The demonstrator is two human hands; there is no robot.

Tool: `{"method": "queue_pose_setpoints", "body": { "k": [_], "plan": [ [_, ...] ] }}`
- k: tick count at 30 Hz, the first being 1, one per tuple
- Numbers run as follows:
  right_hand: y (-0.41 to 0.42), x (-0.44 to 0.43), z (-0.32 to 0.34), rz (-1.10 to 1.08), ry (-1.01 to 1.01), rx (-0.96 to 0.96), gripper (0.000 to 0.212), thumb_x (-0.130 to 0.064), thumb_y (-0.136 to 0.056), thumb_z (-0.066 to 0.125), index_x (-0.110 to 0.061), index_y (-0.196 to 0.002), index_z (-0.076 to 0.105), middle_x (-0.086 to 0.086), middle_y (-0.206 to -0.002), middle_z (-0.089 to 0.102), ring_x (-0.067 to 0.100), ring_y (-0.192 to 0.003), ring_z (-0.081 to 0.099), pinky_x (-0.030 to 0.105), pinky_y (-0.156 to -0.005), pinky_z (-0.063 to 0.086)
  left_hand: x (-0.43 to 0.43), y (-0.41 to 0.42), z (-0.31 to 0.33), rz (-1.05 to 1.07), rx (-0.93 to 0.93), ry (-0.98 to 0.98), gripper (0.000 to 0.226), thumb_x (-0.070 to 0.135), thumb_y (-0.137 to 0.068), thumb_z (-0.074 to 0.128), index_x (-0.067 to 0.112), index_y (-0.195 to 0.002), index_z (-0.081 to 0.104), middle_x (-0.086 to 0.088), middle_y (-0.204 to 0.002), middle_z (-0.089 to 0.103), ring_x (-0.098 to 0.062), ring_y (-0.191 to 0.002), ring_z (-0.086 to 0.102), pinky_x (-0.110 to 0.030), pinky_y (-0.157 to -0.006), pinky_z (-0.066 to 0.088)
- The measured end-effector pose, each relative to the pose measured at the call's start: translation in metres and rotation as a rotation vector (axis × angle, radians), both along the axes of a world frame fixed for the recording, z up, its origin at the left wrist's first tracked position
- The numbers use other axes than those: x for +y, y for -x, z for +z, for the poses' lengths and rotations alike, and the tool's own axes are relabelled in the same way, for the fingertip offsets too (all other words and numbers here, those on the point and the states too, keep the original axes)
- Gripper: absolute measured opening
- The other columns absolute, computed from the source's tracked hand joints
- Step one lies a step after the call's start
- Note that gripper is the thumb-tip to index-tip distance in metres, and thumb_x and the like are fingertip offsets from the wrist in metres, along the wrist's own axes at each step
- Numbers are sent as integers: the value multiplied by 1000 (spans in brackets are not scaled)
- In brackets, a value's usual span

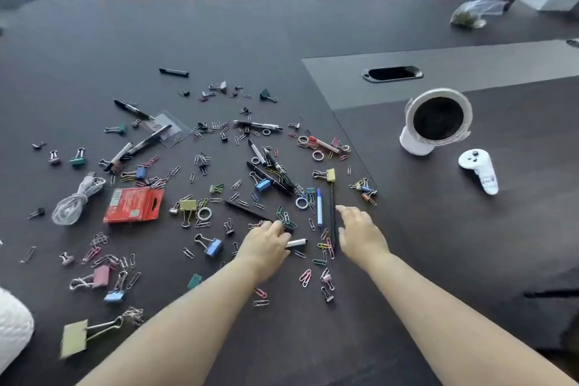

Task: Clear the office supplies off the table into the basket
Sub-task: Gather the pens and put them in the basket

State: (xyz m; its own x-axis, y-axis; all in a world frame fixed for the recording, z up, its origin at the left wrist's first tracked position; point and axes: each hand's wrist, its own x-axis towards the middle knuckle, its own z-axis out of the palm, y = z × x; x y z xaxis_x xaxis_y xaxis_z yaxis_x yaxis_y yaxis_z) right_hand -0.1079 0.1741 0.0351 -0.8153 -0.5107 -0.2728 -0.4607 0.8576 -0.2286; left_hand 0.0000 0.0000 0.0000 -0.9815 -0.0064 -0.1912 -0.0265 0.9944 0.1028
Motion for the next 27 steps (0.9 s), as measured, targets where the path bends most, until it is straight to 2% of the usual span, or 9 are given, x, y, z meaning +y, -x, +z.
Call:
{"method": "queue_pose_setpoints", "body": {
  "k": [7, 9, 11, 13, 16, 17, 20, 23, 27],
  "plan": [
    [22, -3, -15, -55, -15, -86, 39, -24, -93, 47, -16, -131, 39, 5, -122, 51, 26, -111, 51, 36, -85, 45, 11, 15, -14, 71, -126, 53, 27, 32, -95, 43, 10, -109, 49, -9, -116, 51, -28, -109, 48, -36, -87, 39],
    [30, -12, -17, -60, -1, -107, 38, -25, -93, 49, -16, -128, 40, 6, -120, 53, 26, -107, 53, 36, -82, 46, 8, 15, -10, 66, -67, 68, 26, 34, -82, 66, 11, -90, 56, -6, -93, 60, -23, -86, 59, -29, -70, 46],
    [36, -21, -20, -74, 15, -132, 41, -24, -91, 53, -16, -128, 39, 6, -124, 52, 27, -109, 53, 36, -84, 45, 1, 12, -9, 72, 9, 61, 42, 31, -48, 90, 17, -61, 52, 2, -57, 56, -16, -49, 55, -19, -43, 37],
    [41, -29, -22, -94, 11, -159, 45, -21, -90, 56, -15, -130, 36, 7, -130, 47, 29, -113, 51, 37, -87, 44, -4, 9, -1, 220, 61, 8, 46, 23, -39, 91, 18, -54, 48, 2, -45, 48, -14, -38, 47, -19, -36, 29],
    [45, -37, -24, -140, 12, -200, 50, -14, -90, 54, -14, -134, 31, 9, -133, 42, 30, -112, 51, 36, -86, 43, -17, 6, 12, 324, 18, -7, 18, 7, -73, 69, 9, -87, 58, -7, -79, 60, -24, -69, 60, -27, -56, 40],
    [47, -39, -23, -156, 14, -215, 51, -11, -89, 54, -13, -134, 30, 10, -133, 42, 31, -111, 52, 35, -84, 43, -21, 7, 10, 370, -2, 7, 22, 7, -77, 65, 8, -97, 58, -9, -92, 59, -26, -78, 60, -29, -60, 42],
    [51, -42, -22, -215, 15, -260, 49, -7, -85, 55, -10, -128, 33, 12, -127, 47, 31, -105, 53, 33, -75, 41, -28, 13, 12, 456, -17, 78, 45, 21, -44, 89, 16, -84, 67, -2, -89, 61, -12, -57, 60, -18, -39, 38],
    [53, -40, -21, -252, 17, -280, 39, -9, -84, 51, -7, -120, 35, 13, -118, 53, 26, -88, 49, 30, -69, 40, -30, 17, 7, 462, -32, 17, 44, 8, -85, 57, 16, -127, 45, -4, -130, 40, -20, -101, 55, -27, -71, 48],
    [56, -40, -20, -242, 55, -274, 21, -8, -88, 35, -8, -108, 42, 15, -114, 55, 28, -84, 44, 30, -69, 36, -32, 24, -1, 458, -81, 18, 34, 1, -90, 42, 14, -122, 43, -5, -129, 38, -24, -114, 44, -35, -79, 45]
  ]
}}
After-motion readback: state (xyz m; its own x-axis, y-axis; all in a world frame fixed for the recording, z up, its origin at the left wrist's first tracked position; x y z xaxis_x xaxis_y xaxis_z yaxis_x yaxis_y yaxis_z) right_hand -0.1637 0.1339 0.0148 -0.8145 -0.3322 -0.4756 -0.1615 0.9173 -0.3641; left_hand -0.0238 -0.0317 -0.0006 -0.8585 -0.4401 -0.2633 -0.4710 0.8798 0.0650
